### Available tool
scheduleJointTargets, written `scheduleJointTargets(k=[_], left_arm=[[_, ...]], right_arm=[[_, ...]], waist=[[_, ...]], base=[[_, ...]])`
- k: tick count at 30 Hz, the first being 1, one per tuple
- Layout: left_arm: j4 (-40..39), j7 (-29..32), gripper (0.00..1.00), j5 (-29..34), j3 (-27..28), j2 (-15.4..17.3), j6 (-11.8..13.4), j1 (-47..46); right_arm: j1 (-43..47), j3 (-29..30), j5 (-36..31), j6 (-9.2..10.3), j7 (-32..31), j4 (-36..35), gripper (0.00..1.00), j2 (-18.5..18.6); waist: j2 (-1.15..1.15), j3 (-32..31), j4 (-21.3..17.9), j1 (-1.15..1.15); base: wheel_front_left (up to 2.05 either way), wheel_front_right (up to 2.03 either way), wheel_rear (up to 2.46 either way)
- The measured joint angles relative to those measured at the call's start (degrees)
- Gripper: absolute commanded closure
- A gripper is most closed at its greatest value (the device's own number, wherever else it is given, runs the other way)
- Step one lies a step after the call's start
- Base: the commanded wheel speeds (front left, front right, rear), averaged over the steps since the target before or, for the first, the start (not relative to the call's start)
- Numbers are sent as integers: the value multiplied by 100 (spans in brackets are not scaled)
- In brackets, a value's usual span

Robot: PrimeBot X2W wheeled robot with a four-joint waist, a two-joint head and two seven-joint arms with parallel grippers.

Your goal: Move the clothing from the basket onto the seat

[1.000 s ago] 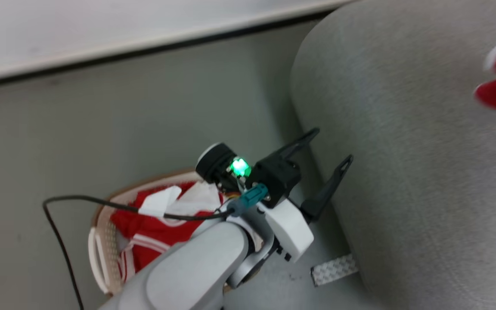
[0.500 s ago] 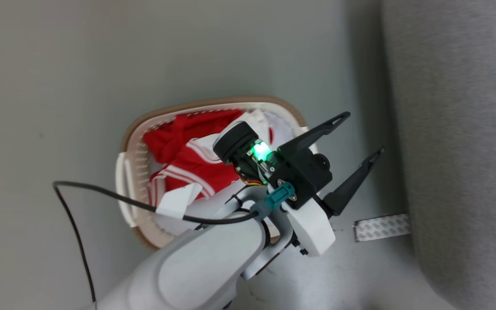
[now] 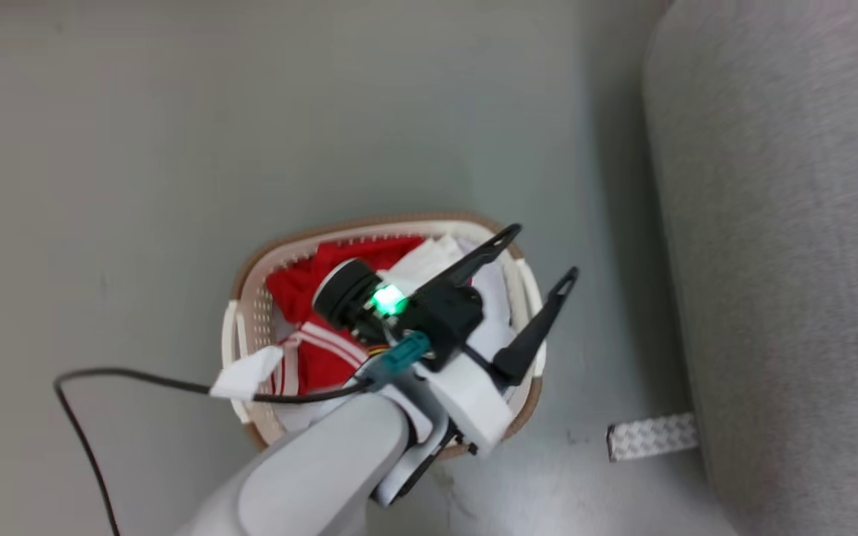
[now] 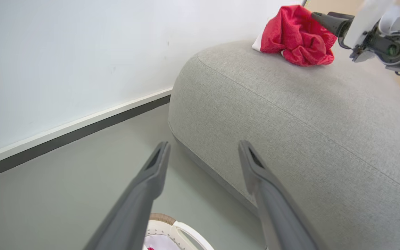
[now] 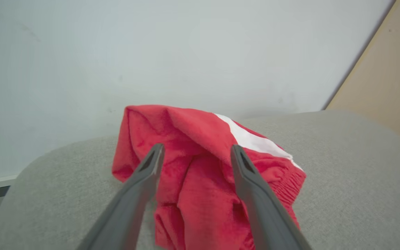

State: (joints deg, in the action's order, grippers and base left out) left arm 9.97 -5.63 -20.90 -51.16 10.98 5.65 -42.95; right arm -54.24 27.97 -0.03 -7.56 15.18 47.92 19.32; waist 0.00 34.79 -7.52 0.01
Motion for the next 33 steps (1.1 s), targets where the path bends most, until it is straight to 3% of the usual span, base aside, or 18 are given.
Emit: scheduleJointTargets(k=[9, 14, 24, 33], left_arm=[[405, -735, 0, -598, 698, 80, 356, 719], [638, -909, 0, -783, 1057, 238, 499, 1305], [522, -949, 0, -882, 1992, 292, 649, 2737], [300, -950, 0, -472, 2685, 192, 604, 3823]], right_arm=[[1557, -817, 425, 0, 0, -1711, 0, -512], [2520, -1306, 575, 0, -1, -2257, 0, -715], [4146, -1701, 654, 0, -1, -2710, 0, -1111], [5081, -1983, 728, 0, 0, -2887, 0, -1527]], waist=[[0, -1196, -39, -2], [0, -1921, 48, -2], [0, -3230, 376, -4], [1, -3858, 678, -3]], base=[[0, 0, 0], [0, 0, 0], [0, 0, 0], [0, 0, 0]])
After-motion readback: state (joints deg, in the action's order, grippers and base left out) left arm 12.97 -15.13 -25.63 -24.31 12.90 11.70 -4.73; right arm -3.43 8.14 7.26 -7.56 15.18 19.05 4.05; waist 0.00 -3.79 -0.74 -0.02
